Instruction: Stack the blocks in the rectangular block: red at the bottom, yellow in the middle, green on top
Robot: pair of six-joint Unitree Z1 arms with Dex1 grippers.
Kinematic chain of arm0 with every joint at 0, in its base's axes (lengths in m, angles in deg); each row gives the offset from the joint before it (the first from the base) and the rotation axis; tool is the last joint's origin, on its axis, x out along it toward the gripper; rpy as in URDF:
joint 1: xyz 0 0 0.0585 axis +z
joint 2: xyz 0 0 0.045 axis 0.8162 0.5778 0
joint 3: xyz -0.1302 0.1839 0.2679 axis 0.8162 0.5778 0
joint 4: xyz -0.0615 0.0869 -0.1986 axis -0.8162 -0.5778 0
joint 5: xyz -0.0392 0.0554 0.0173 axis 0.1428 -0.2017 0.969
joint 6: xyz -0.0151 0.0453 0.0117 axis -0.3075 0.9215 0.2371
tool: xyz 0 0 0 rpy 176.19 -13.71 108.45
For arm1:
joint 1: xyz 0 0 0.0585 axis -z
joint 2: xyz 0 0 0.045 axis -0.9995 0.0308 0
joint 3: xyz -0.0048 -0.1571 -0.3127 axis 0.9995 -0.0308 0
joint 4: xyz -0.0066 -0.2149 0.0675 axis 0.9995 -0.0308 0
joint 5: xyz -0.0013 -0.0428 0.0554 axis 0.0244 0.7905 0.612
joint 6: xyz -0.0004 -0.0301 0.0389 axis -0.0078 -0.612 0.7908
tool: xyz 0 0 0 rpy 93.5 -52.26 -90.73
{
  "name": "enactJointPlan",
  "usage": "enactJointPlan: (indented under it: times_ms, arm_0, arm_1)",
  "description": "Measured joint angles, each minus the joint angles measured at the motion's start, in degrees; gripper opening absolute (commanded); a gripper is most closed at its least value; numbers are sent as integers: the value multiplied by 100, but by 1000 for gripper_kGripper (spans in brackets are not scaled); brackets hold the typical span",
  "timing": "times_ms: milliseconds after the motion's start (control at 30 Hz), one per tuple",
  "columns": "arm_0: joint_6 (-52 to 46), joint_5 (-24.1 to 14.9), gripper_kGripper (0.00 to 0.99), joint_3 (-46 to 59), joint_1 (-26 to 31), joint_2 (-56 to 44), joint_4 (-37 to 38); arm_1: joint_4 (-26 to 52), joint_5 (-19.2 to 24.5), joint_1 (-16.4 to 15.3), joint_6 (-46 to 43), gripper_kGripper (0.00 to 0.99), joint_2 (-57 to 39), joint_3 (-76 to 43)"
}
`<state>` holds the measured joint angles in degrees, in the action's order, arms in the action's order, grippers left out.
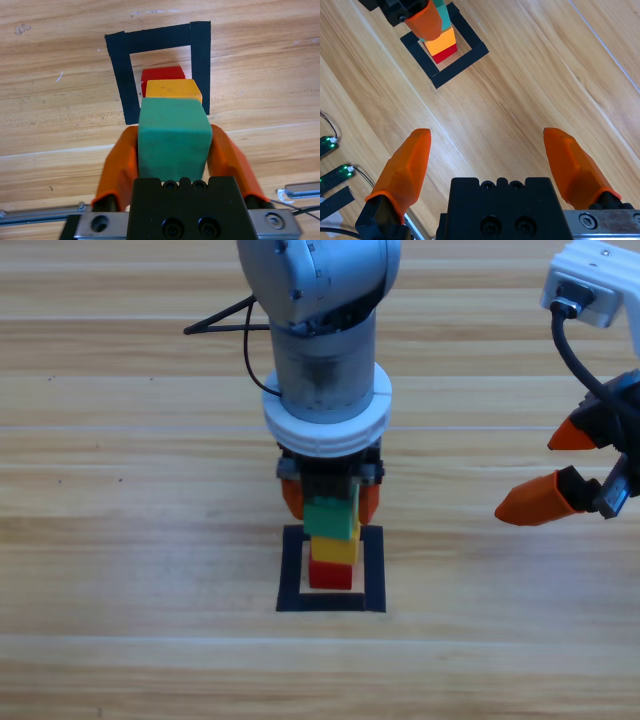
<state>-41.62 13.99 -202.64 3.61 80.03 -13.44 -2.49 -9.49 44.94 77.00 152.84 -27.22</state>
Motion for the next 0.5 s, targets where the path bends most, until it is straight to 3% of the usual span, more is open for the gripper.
enactJointPlan:
  times_ms: [500]
  arm_0:
    - [-77, -275, 990, -92, -63, -58, -71]
  arm_1:
    - [-4, 1, -72, 0, 990, 0, 1]
